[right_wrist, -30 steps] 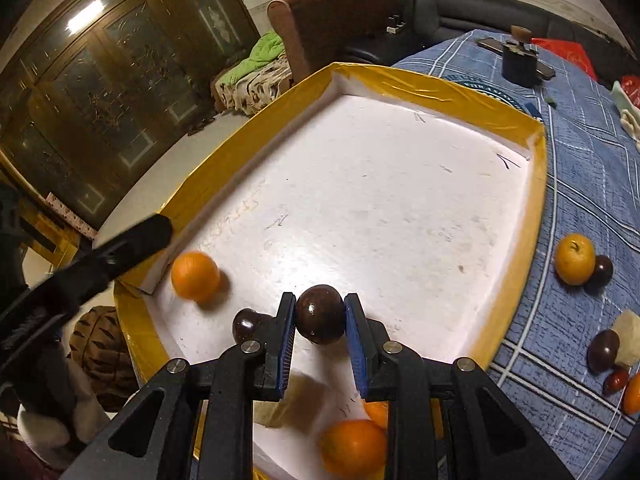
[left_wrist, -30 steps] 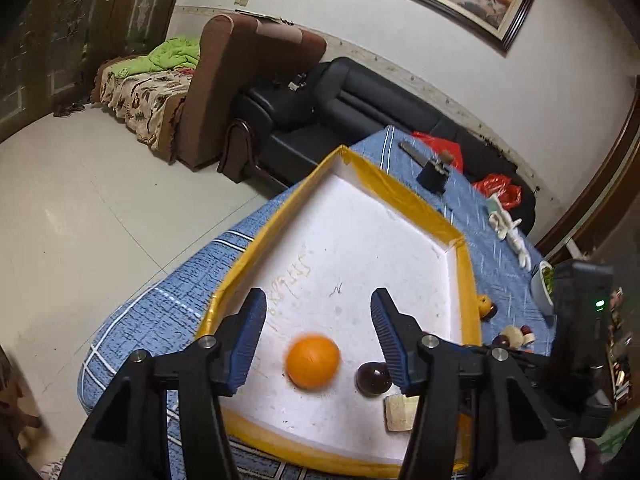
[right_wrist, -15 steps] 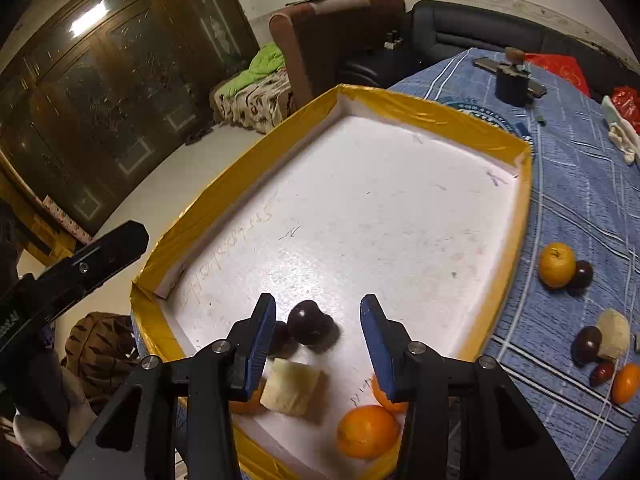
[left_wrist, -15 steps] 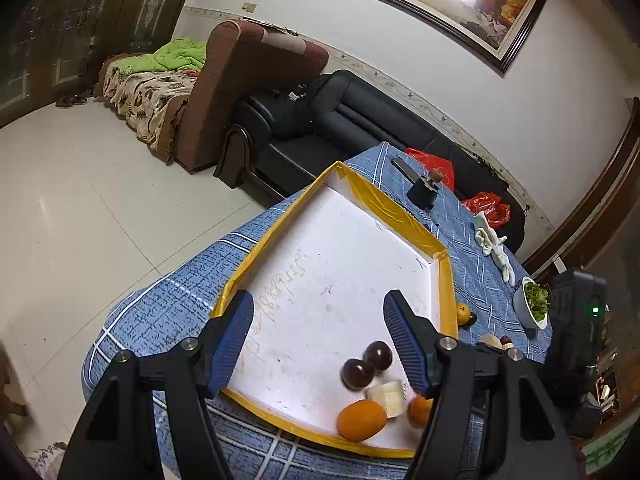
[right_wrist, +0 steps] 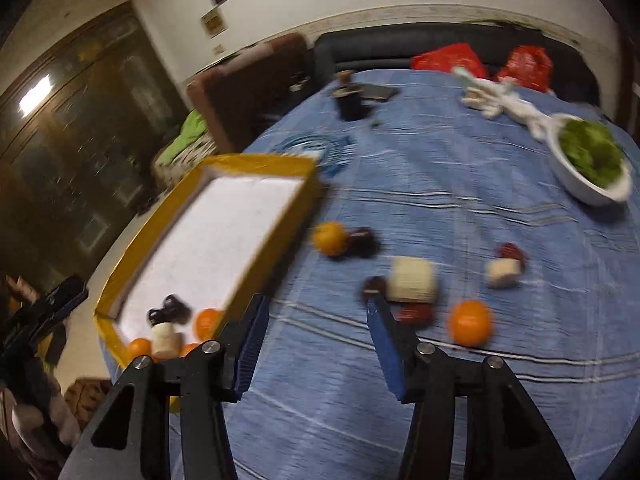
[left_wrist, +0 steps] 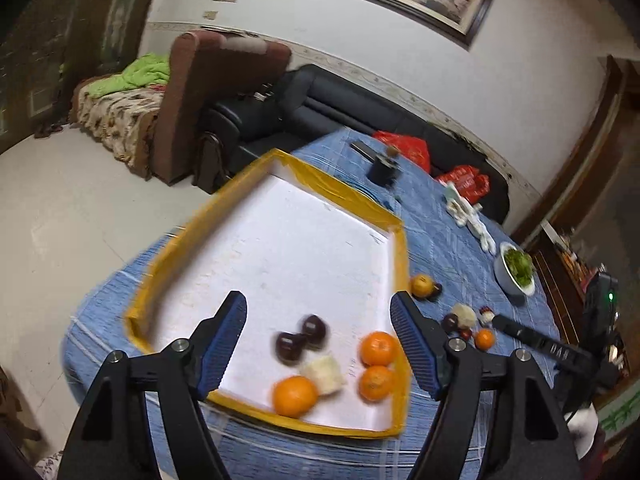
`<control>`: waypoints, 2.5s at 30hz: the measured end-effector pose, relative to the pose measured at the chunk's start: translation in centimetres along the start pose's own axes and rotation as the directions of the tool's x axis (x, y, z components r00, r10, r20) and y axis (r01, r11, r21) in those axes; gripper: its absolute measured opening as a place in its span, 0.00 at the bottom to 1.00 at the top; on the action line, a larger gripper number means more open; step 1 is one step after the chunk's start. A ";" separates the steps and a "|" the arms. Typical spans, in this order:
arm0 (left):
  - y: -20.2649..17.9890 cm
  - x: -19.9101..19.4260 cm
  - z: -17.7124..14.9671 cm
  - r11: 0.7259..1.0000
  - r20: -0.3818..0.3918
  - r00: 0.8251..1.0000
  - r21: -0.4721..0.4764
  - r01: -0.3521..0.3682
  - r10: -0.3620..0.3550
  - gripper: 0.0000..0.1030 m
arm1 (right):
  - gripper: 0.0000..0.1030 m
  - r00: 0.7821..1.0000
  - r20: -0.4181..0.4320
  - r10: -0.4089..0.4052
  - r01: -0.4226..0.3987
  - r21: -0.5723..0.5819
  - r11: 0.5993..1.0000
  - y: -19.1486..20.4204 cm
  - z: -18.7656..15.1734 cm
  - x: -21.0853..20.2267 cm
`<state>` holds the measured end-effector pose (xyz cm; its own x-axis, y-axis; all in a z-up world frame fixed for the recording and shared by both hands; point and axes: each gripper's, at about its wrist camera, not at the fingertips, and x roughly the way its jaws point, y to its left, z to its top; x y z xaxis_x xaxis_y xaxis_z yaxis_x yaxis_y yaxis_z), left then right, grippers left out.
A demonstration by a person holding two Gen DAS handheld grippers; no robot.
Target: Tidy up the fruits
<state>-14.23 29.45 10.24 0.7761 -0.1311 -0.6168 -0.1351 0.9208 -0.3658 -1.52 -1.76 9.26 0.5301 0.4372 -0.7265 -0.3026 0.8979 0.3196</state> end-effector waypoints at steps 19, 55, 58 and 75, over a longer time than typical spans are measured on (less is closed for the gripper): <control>-12.2 5.7 -4.4 0.955 -0.183 0.982 0.277 0.105 -0.055 0.72 | 0.55 0.989 -0.034 -0.146 0.148 0.085 0.985 -9.2 -1.5 3.2; -19.3 19.0 -4.0 0.863 -0.296 0.954 0.469 0.185 -0.044 0.33 | 0.37 0.999 0.012 -0.035 0.033 0.153 0.988 -11.0 -1.7 2.3; -19.2 19.0 -3.9 0.862 -0.295 0.954 0.468 0.193 -0.054 0.38 | 0.37 0.999 0.006 -0.031 0.030 0.158 0.987 -11.0 -1.7 2.4; -19.0 19.2 -5.0 0.859 -0.300 0.953 0.477 0.185 -0.039 0.36 | 0.38 1.000 -0.007 -0.018 0.019 0.171 0.985 -11.1 -1.7 2.9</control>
<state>0.16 7.62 1.87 0.5606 -0.2709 -0.7825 0.3210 0.9422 -0.0962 1.97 -10.52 2.59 0.5302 0.4204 -0.7363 -0.1521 0.9015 0.4051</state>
